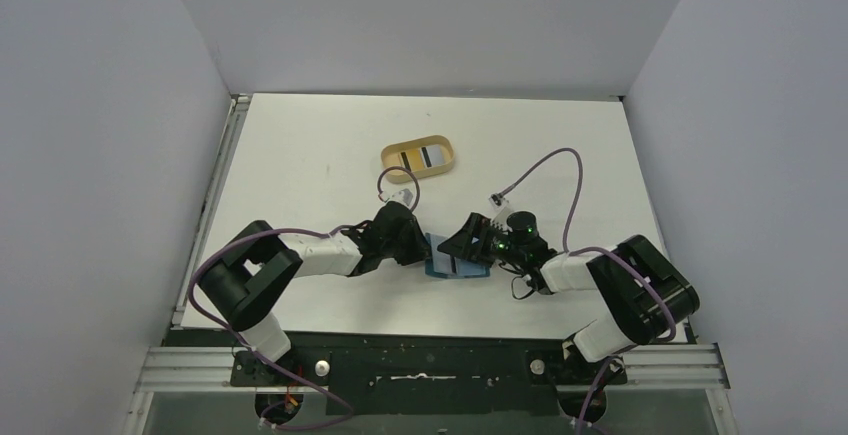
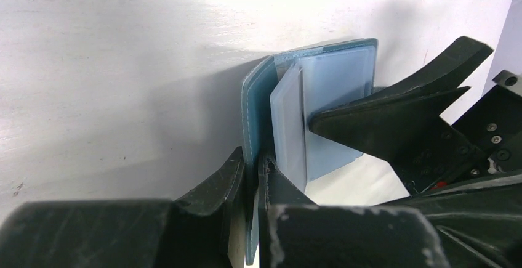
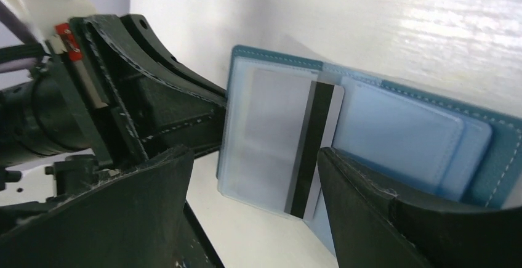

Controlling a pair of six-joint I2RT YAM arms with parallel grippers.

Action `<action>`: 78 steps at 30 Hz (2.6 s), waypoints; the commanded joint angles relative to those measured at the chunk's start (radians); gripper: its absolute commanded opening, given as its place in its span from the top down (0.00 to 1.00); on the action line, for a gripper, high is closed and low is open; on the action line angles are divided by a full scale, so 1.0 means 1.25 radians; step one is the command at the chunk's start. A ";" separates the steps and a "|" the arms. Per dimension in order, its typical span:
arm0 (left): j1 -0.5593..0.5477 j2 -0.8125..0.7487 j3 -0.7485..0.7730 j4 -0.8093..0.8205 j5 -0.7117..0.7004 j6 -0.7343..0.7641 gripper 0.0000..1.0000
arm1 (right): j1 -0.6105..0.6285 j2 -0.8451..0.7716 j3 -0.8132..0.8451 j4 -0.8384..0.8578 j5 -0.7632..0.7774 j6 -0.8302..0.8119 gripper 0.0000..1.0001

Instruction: Take the credit cards out of the card holder

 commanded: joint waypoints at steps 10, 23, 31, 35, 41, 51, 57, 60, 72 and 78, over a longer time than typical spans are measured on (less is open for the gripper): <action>-0.002 0.000 -0.050 -0.080 -0.041 -0.034 0.71 | -0.004 0.038 -0.019 -0.016 0.029 -0.058 0.24; 0.014 -0.022 -0.125 -0.055 -0.021 -0.068 1.00 | -0.002 0.006 -0.022 -0.146 0.122 -0.087 0.23; 0.037 0.025 -0.218 0.257 0.042 -0.128 1.00 | 0.018 -0.054 0.031 -0.355 0.217 -0.145 0.22; 0.044 0.060 -0.245 0.381 0.064 -0.160 1.00 | 0.021 -0.039 0.030 -0.342 0.208 -0.137 0.22; 0.049 0.094 -0.273 0.543 0.081 -0.189 1.00 | 0.024 -0.021 0.023 -0.272 0.150 -0.127 0.22; 0.065 0.233 -0.274 0.952 0.138 -0.277 1.00 | 0.024 0.008 0.002 -0.179 0.109 -0.099 0.22; 0.063 0.178 -0.251 0.953 0.168 -0.250 1.00 | 0.023 -0.011 -0.006 -0.170 0.100 -0.097 0.21; 0.065 0.159 -0.232 0.952 0.181 -0.253 1.00 | 0.021 -0.005 -0.009 -0.151 0.088 -0.089 0.21; 0.077 0.165 -0.223 0.952 0.194 -0.246 1.00 | 0.006 -0.011 -0.035 -0.133 0.097 -0.065 0.21; 0.085 0.197 -0.269 0.932 0.165 -0.230 1.00 | 0.006 -0.043 -0.017 -0.172 0.098 -0.079 0.21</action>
